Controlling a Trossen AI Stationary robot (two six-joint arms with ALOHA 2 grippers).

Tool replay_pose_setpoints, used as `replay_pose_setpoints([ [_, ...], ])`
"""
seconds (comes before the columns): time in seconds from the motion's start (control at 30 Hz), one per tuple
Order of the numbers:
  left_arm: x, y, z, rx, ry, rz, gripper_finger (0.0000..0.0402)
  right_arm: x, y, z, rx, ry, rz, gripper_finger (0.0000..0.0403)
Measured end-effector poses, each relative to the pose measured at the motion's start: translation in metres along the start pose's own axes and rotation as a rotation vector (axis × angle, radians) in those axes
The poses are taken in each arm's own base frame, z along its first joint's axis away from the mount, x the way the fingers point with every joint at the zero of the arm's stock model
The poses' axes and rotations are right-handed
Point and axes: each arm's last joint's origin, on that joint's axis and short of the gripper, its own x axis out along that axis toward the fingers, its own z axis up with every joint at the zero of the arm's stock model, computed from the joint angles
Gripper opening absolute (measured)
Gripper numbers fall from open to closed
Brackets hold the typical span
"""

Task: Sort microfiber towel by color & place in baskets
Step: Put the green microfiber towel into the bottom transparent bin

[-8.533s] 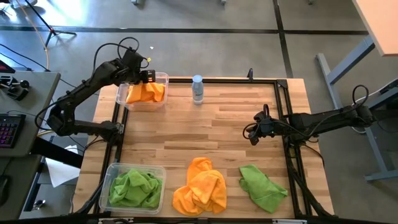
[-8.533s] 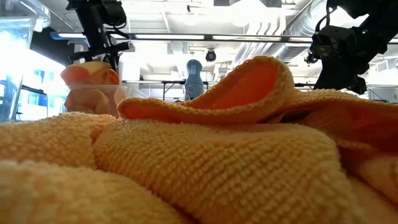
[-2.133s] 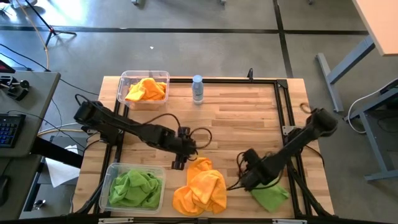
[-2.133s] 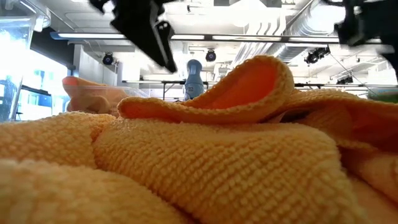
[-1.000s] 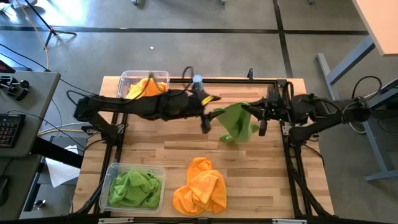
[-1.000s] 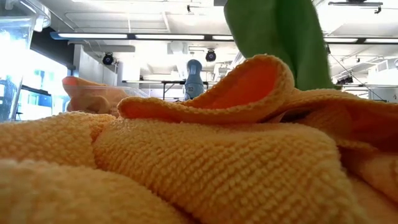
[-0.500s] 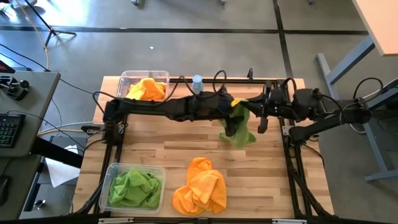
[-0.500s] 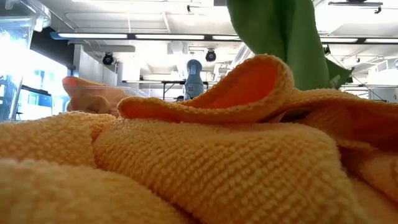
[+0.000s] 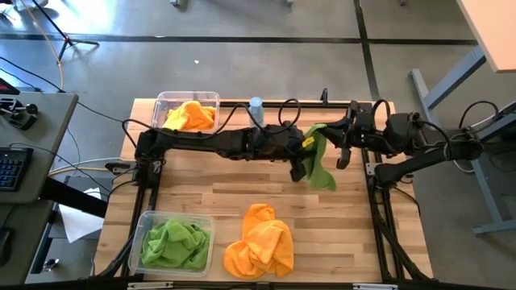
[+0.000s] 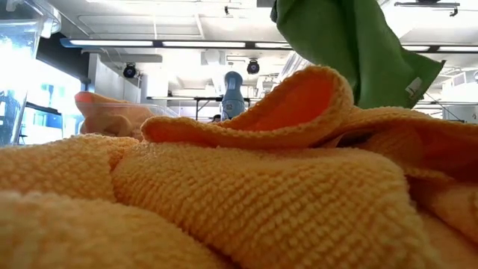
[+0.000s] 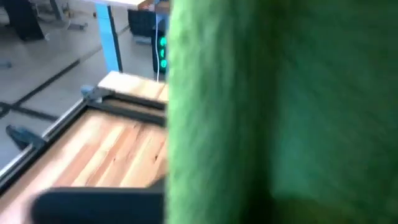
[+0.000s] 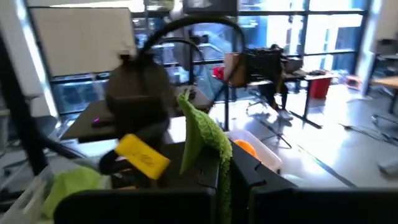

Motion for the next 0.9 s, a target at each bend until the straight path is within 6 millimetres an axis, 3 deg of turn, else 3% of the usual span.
replay_pose_setpoints([
  [0.07, -0.006, 0.001, -0.001, -0.015, 0.049, 0.01, 0.0014, -0.005, -0.003, -0.002, 0.004, 0.027, -0.033, 0.0],
  [0.2, -0.024, 0.004, 0.001, -0.033, 0.135, 0.031, 0.0013, -0.019, -0.01, -0.009, 0.056, 0.121, -0.049, 0.0],
  [0.4, -0.074, 0.001, 0.019, -0.015, 0.171, 0.04, 0.0002, -0.037, -0.014, -0.033, 0.172, 0.377, -0.069, 0.0023],
  [0.7, -0.148, 0.002, 0.049, -0.094, 0.108, 0.011, 0.0001, -0.013, 0.009, -0.086, 0.162, 0.672, -0.036, 0.0157],
  [0.9, -0.193, 0.001, 0.044, -0.196, 0.215, 0.059, 0.0, -0.002, 0.015, -0.118, 0.178, 0.784, -0.099, 0.0184],
])
